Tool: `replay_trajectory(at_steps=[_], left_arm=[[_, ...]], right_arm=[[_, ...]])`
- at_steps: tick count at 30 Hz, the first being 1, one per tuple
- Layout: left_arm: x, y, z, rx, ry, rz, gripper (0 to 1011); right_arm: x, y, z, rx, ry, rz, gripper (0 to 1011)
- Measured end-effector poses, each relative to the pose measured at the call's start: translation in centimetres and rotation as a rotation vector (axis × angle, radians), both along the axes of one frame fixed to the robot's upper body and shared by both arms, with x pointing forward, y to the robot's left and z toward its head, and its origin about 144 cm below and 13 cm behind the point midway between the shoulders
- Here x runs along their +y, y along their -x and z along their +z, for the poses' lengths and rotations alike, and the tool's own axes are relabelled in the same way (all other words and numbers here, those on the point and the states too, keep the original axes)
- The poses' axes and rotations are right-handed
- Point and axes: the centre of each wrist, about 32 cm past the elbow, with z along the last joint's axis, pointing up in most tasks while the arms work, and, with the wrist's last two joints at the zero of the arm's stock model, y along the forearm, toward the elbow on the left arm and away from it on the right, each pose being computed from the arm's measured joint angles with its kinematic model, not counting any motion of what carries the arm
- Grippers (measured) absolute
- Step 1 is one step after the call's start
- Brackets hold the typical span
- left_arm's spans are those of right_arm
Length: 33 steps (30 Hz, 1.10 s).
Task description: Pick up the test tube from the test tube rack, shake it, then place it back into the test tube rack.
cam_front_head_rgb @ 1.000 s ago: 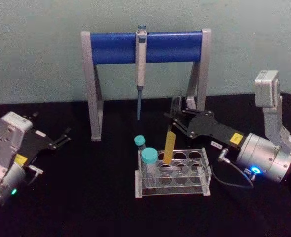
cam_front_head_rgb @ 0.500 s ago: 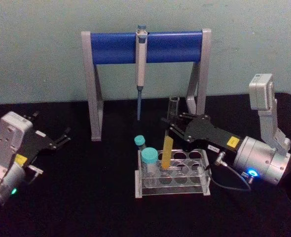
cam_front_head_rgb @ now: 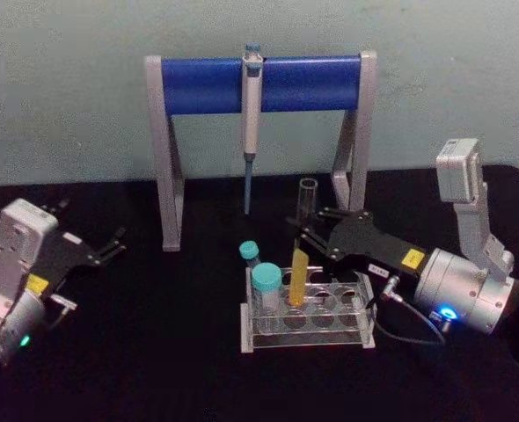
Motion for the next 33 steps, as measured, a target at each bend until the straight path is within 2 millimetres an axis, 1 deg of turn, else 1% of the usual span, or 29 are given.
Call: replay_trajectory(at_steps=[33], left_arm=[[0.0,0.0,0.0,0.000,0.000,0.000,1001]], right_arm=[[0.6,-0.2,-2.2,0.052,0.032,-0.015,233]])
